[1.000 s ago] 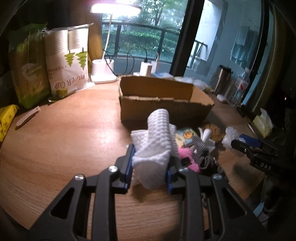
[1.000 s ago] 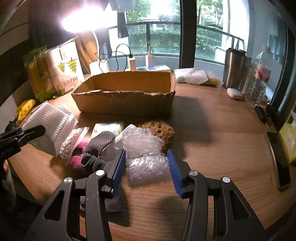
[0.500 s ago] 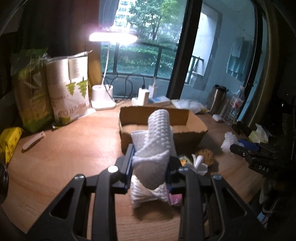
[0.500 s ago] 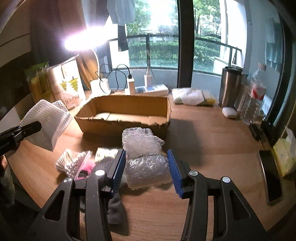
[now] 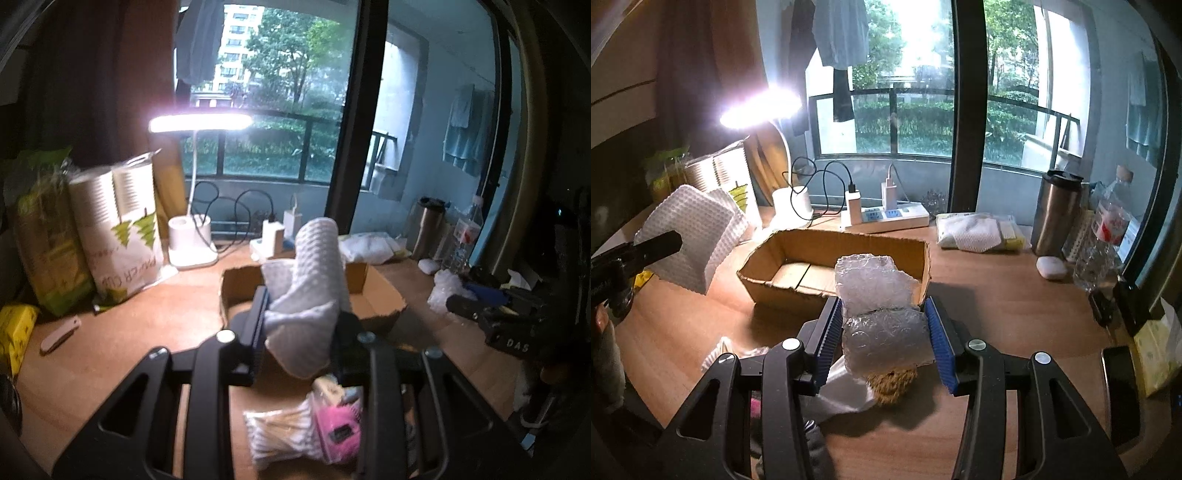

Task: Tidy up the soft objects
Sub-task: 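Lift the white towel with the left gripper while the right gripper grasps the bubble-wrap bags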

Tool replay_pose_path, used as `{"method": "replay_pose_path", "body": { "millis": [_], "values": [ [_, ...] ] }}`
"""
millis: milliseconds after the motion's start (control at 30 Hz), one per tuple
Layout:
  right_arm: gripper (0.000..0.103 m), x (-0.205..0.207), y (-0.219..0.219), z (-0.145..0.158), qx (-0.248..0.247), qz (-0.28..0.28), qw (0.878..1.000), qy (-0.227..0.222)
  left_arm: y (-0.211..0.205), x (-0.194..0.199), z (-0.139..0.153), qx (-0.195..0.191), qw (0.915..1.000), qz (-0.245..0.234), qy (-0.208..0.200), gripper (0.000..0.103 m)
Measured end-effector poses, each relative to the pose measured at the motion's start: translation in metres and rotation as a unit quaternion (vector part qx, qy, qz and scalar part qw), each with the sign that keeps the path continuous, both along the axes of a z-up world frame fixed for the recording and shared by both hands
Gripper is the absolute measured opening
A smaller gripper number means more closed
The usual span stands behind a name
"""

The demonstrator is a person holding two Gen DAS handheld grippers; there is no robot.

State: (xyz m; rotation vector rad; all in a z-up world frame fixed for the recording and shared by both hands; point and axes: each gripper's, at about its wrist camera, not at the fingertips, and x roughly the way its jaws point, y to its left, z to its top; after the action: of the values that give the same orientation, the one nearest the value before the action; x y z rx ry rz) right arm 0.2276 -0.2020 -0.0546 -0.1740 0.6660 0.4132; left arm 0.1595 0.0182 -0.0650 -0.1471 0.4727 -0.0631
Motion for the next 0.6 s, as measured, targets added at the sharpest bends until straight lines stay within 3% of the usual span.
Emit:
{"method": "replay_pose_path", "body": {
  "millis": [600],
  "values": [
    [0.049,0.049,-0.002,0.006,0.012,0.012,1.000,-0.010,-0.027,0.058,0.003,-0.010,0.9998,-0.014,-0.006,0.029]
  ]
}}
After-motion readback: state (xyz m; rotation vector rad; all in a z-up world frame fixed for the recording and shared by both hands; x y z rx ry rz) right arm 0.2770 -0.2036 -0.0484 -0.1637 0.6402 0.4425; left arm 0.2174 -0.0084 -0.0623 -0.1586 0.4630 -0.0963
